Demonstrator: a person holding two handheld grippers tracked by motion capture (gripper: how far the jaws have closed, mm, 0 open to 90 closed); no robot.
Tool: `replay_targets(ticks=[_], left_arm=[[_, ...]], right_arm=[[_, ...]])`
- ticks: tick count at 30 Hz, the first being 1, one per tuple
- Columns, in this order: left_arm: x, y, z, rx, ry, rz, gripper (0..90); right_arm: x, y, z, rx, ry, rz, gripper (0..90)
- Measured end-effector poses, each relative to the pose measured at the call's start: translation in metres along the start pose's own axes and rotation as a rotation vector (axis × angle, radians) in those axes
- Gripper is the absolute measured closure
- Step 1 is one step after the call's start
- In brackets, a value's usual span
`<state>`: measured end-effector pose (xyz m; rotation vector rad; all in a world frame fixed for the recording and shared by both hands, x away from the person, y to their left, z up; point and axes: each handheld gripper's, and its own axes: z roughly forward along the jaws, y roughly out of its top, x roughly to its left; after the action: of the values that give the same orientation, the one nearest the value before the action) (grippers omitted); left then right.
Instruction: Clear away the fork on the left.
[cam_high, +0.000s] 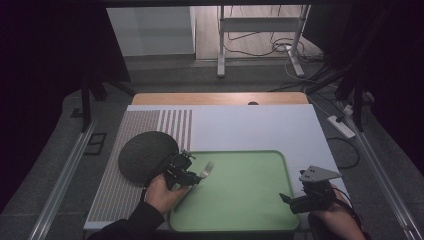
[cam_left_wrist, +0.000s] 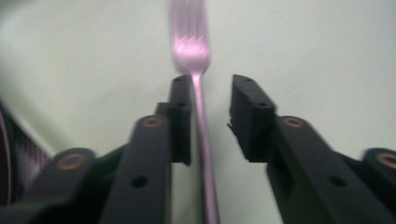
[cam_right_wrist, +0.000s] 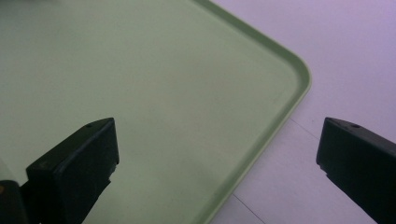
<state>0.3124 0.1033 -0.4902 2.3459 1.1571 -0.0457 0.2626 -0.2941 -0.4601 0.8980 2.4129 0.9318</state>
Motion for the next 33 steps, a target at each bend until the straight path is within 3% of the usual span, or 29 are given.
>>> replay_targets(ticks=[1,3,4,10,24,33], left_arm=[[-0.004,0.001,0.004,0.011,-0.021,0.039,82.6],[-0.007,0.002,0.007,0.017,-0.026,0.059,88.4],[-0.010,0.003,0.013,0.038,-0.014,0.082,88.4],[-0.003,0.000,0.021,0.079,0.017,0.095,88.5],[0.026,-0.012,0.010,0.066,0.034,-0.008,88.3],[0.043,-0.019,0.005,0.044,-0.002,-0.061,87.4]], right_arm=[[0.000,0.000,0.000,0.004,-0.001,-0.002,0.0],[0.000,0.000,0.000,0.004,-0.001,-0.002,0.0],[0.000,0.000,0.000,0.005,-0.001,-0.003,0.0],[0.000,0.000,0.000,0.003,0.000,-0.003,0.0],[0.000,0.000,0.000,-0.004,0.006,-0.001,0.0],[0.000,0.000,0.000,-0.005,0.007,0.000,0.0]])
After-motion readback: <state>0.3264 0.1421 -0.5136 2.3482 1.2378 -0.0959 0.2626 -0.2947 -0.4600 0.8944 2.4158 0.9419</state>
